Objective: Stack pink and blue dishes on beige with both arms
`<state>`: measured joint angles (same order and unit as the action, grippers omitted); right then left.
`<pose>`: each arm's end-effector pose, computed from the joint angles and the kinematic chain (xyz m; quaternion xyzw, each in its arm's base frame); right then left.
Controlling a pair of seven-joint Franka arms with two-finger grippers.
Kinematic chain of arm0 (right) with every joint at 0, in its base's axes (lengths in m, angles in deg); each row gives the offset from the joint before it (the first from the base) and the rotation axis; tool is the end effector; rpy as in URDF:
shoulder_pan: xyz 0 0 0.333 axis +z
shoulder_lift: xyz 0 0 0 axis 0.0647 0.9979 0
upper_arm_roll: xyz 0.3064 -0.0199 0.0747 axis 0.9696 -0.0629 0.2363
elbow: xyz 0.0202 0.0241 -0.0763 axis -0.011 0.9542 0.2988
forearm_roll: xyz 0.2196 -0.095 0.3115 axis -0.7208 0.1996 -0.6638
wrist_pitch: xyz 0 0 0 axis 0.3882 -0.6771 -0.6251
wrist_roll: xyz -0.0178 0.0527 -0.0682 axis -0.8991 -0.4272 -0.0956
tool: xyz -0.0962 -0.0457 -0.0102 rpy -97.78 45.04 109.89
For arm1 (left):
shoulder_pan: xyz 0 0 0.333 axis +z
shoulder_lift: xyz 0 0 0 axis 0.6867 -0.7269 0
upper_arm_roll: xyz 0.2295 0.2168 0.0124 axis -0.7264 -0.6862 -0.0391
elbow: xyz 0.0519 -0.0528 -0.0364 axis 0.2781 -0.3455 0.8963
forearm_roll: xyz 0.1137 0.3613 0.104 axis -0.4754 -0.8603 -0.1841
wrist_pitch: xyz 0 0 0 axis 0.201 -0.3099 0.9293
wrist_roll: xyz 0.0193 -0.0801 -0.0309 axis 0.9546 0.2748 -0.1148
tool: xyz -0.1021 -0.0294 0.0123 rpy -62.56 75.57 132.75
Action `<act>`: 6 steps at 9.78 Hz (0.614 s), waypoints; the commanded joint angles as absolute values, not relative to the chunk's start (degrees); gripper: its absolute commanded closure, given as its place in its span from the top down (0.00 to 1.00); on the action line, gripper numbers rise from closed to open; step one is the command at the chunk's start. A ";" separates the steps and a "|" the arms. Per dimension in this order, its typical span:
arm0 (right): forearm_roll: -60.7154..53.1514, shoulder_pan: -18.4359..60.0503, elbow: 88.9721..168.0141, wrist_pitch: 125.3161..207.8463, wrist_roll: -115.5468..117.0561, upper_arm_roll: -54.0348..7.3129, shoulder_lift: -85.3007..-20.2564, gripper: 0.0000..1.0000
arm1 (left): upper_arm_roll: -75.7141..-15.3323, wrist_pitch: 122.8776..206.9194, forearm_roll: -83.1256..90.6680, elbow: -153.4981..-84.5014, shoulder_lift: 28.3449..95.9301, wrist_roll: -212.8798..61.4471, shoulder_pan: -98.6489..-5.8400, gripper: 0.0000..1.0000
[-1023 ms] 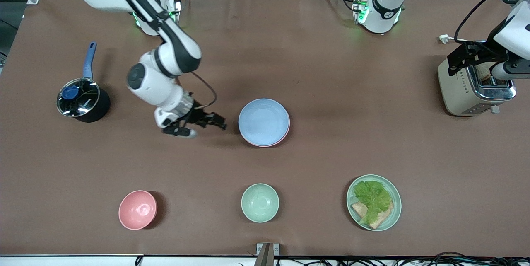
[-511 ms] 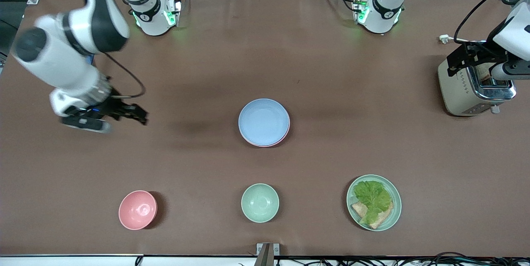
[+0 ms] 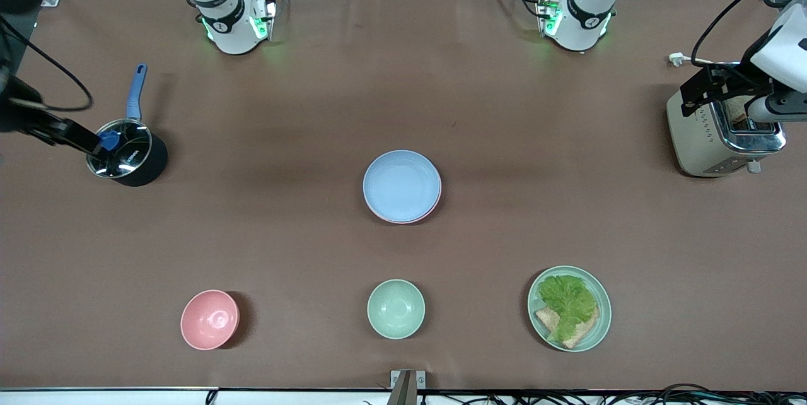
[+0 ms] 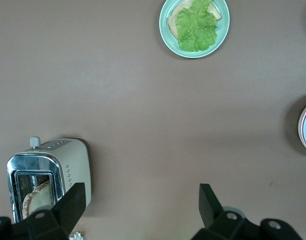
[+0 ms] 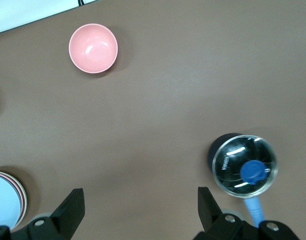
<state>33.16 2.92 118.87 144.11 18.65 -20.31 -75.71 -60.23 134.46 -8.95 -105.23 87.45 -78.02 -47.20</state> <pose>0.5624 -0.0313 0.6303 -0.9898 0.1395 -0.0273 0.0020 0.5467 -0.0632 0.6510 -0.9991 0.0259 -0.0066 0.0319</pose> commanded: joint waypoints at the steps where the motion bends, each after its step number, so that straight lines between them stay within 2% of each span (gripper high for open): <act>1: 31.32 3.01 118.86 139.84 15.37 -22.13 -78.17 1.00 | -60.60 134.48 -8.56 -106.30 86.79 -78.65 -47.68 1.00; 6: 30.78 1.69 117.98 139.47 15.10 -21.60 -77.91 1.00 | -60.68 134.57 -9.35 -104.28 86.18 -78.48 -47.94 1.00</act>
<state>31.81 2.56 118.31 139.95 15.74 -22.08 -77.65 -60.22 134.50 -8.95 -104.48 87.43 -78.02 -47.33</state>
